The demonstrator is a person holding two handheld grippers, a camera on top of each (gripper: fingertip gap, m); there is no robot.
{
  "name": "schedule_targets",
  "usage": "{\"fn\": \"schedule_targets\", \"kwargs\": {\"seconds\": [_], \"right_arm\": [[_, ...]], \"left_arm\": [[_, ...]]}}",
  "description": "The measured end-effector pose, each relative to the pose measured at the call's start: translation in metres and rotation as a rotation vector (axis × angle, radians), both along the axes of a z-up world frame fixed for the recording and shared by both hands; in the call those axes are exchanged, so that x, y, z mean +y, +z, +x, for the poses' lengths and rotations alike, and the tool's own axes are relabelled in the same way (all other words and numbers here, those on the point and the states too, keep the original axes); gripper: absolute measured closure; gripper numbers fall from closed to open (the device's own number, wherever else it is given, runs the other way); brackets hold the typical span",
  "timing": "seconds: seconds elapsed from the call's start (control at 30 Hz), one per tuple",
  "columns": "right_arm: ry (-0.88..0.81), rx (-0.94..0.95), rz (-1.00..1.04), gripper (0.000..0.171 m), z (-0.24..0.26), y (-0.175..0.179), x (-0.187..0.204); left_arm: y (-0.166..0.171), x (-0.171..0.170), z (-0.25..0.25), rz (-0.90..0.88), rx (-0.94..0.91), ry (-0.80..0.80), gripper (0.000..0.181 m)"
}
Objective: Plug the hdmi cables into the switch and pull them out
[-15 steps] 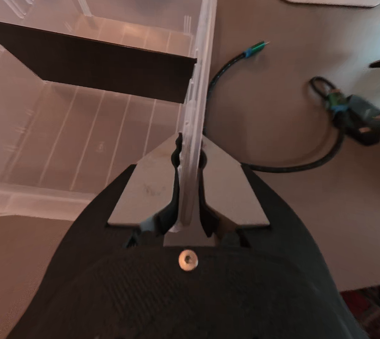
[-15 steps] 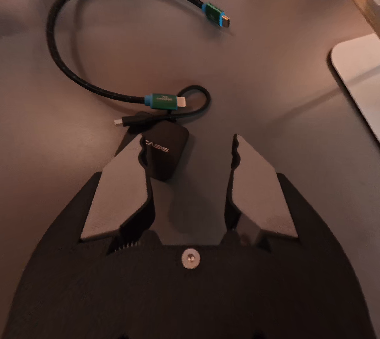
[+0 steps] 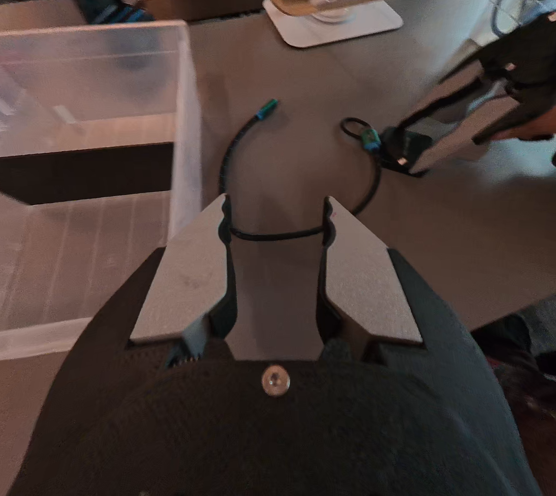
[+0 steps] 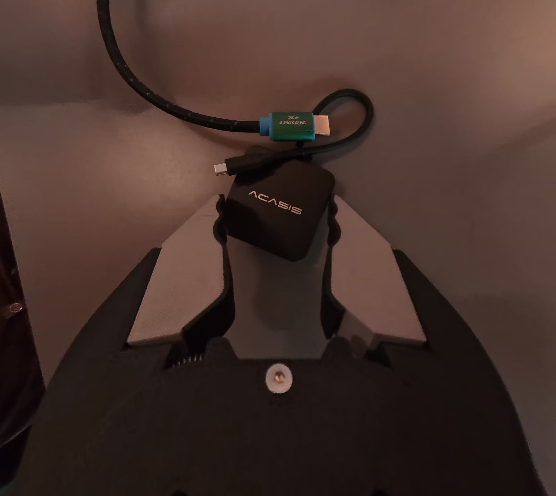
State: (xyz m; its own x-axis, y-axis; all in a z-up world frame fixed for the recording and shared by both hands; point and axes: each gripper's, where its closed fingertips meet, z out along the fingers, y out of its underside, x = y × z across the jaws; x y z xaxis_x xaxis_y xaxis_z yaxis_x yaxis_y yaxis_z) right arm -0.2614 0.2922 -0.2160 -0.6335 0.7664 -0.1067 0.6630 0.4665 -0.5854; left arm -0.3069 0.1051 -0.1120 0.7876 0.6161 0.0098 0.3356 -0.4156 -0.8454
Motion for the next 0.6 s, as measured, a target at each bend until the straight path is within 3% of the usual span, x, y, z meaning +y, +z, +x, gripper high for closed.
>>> {"fn": "schedule_targets", "kwargs": {"seconds": [0.1,0.23,0.27,0.3,0.4,0.6], "right_arm": [[0.017,0.018,0.069,0.107,0.001,0.002,0.011],[-0.093,0.228,0.298,0.109,-0.019,0.022,0.047],[-0.141,0.327,0.37,0.147,-0.026,0.035,0.058],[-0.151,0.439,0.417,0.171,-0.03,0.052,0.062],[-0.125,0.601,0.464,0.171,-0.029,0.077,0.057],[-0.208,0.411,0.346,0.171,-0.034,0.041,0.074]], "left_arm": [[-0.018,0.024,0.022,-0.004,-0.087,-0.116,0.125],[-0.031,0.045,0.024,-0.032,-0.074,-0.151,0.129],[-0.034,0.049,0.024,-0.05,-0.069,-0.158,0.13],[-0.037,0.055,0.025,-0.059,-0.073,-0.173,0.13],[-0.041,0.075,0.029,-0.046,-0.083,-0.232,0.131],[-0.063,0.096,0.039,-0.04,-0.201,-0.298,0.131]]}}
